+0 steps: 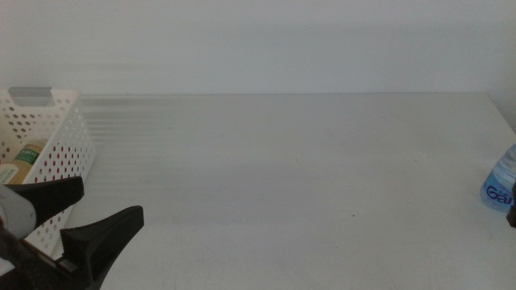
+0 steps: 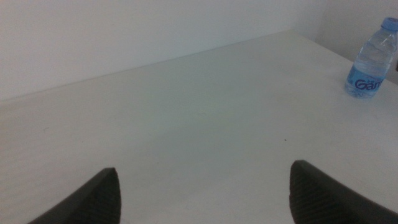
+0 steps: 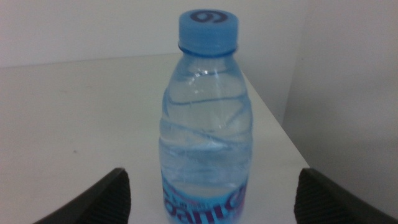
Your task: Use arms to grab the bottles and put them into the dustbin to the left of the table.
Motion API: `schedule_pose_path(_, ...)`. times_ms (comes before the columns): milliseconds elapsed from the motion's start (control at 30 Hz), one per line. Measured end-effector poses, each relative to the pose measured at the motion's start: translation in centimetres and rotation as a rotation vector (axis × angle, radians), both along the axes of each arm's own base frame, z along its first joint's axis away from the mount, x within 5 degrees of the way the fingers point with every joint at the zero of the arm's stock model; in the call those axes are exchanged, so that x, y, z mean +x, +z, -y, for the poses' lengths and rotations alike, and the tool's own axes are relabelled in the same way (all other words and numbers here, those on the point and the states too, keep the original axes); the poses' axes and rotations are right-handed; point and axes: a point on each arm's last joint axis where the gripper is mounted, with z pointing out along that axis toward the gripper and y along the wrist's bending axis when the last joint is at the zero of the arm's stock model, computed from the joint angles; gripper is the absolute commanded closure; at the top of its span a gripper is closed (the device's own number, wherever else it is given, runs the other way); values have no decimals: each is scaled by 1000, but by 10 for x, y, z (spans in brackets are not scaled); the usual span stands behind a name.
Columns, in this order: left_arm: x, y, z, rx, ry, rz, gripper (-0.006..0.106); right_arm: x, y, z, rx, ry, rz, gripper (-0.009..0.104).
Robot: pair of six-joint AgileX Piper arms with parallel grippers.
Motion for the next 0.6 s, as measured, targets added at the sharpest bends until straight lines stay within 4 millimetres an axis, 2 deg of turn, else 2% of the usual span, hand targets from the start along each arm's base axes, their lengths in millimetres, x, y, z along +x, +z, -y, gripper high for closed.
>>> schedule_pose_path(300, 0, 0, 0, 0, 0, 0, 13, 38, -3, 6, -20, 7, -7, 14)
schedule_pose_path(600, 0, 0, 0, 0, 0, 0, 13, 71, -16, 15, -28, -30, -29, 13)
